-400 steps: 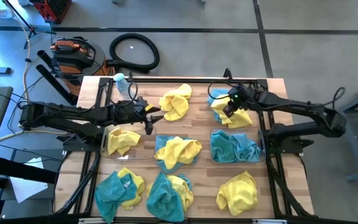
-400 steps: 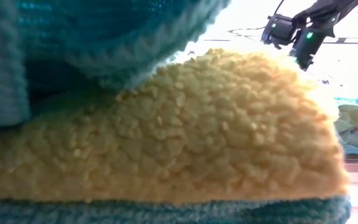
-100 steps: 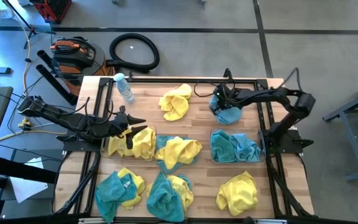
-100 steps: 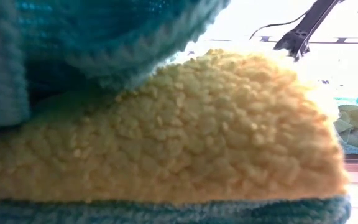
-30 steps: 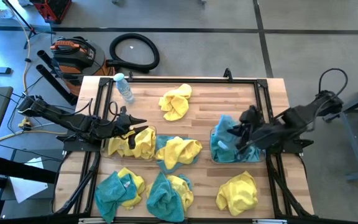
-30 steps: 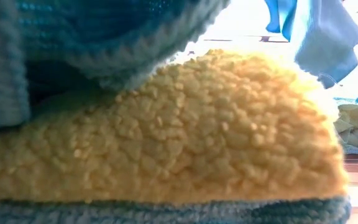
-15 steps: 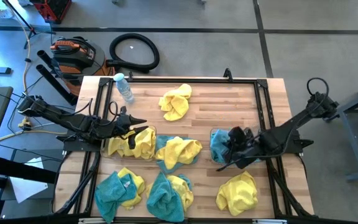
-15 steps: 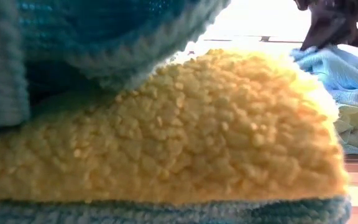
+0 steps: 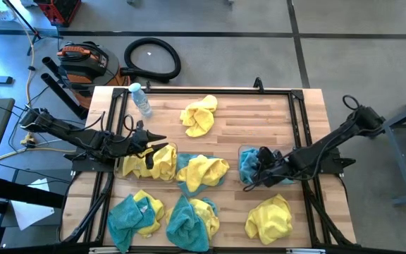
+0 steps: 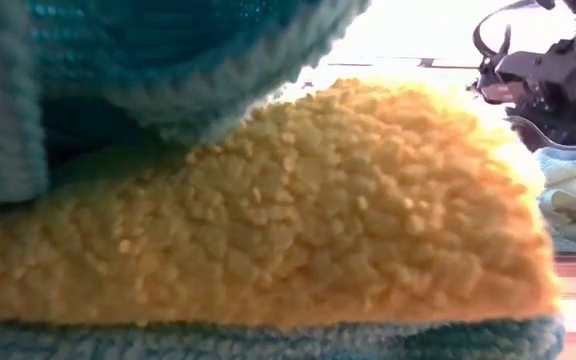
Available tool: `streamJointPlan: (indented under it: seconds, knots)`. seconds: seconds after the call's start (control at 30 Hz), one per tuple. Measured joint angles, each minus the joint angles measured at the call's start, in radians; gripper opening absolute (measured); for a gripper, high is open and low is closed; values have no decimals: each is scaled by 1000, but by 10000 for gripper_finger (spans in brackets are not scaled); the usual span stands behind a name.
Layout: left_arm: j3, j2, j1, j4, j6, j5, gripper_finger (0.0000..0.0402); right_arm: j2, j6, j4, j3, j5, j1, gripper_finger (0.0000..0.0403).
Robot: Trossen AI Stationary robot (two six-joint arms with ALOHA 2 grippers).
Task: Sort microfiber towel by color & place in baskets
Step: Put the blue microfiber cloth into the right transparent bin
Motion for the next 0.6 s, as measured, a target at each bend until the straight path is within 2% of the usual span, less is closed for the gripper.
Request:
streamJointPlan:
  seconds: [0.23,0.47,0.6]
  knots:
    - [0,0,0,-3,0,0,110,17,-25,149,-86,-1,-19,36]
    - [0,0,0,-9,0,1,110,19,-17,152,-86,-19,-22,98]
    - [0,0,0,-8,0,1,110,6,-93,112,-46,-57,-23,124]
